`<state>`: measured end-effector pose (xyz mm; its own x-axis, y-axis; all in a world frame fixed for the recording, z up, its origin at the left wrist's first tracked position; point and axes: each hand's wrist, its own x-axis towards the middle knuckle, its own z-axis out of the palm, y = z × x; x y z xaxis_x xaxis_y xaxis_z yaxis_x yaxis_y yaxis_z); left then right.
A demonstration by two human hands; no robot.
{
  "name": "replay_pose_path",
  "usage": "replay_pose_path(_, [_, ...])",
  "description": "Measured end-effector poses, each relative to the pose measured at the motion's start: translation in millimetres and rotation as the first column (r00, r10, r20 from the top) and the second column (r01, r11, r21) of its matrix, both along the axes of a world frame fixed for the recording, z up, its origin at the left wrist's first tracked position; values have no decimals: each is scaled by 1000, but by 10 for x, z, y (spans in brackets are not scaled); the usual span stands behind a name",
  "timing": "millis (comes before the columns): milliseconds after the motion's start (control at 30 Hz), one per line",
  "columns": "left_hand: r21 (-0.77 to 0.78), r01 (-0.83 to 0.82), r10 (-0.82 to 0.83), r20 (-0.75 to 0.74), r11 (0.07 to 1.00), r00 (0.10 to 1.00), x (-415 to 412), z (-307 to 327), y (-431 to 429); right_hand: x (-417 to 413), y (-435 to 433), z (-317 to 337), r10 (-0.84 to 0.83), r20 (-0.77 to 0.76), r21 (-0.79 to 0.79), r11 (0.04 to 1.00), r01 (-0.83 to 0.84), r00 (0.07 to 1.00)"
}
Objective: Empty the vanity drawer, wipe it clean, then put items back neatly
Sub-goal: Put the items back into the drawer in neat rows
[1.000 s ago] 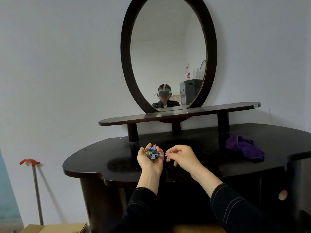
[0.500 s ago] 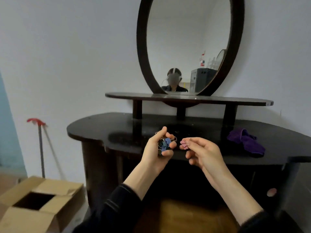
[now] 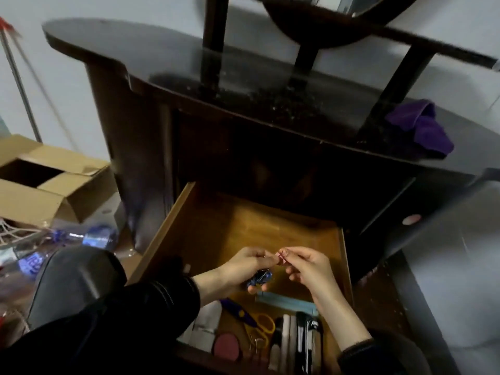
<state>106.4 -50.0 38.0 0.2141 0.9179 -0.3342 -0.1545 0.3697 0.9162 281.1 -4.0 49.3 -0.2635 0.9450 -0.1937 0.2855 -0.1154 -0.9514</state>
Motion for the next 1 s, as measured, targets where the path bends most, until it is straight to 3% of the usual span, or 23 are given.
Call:
replay_pose_path(133, [30,-6,11,-146,1000,989,-21,-149,71,-4,84,-287,34,12,-133,991,-32,999])
replay_pose_path(300, [14,-61,62,-218,998,974,-88,-230,153,-43,192,-333,5,79,53,999,-9,997])
replay_pose_path(433, [-31,-75,67,-221,997,973,-77,-294,179,-63,202,-309,144,154,69,985,-156,977])
replay_pose_path(567, [-66,-133,113,-250,989,962,-77,-329,171,-49,244,-340,128,236,86,985,-151,963])
replay_pose_path(633, [-104,-192,159,-267,976,950,-106,-334,179,-16,279,-427,116,418,122,976,-182,901])
replay_pose_path(733, [-192,-262,211,-251,946,945,-166,-342,207,19,277,-571,205,698,71,933,-352,686])
replay_pose_path(833, [-269,-309,254,-222,912,941,-200,-355,237,42,296,-648,239,748,23,923,-384,619])
replay_pose_path(1000, [-309,-301,258,-173,902,951,-195,-390,259,27,325,-687,310,702,-39,916,-400,641])
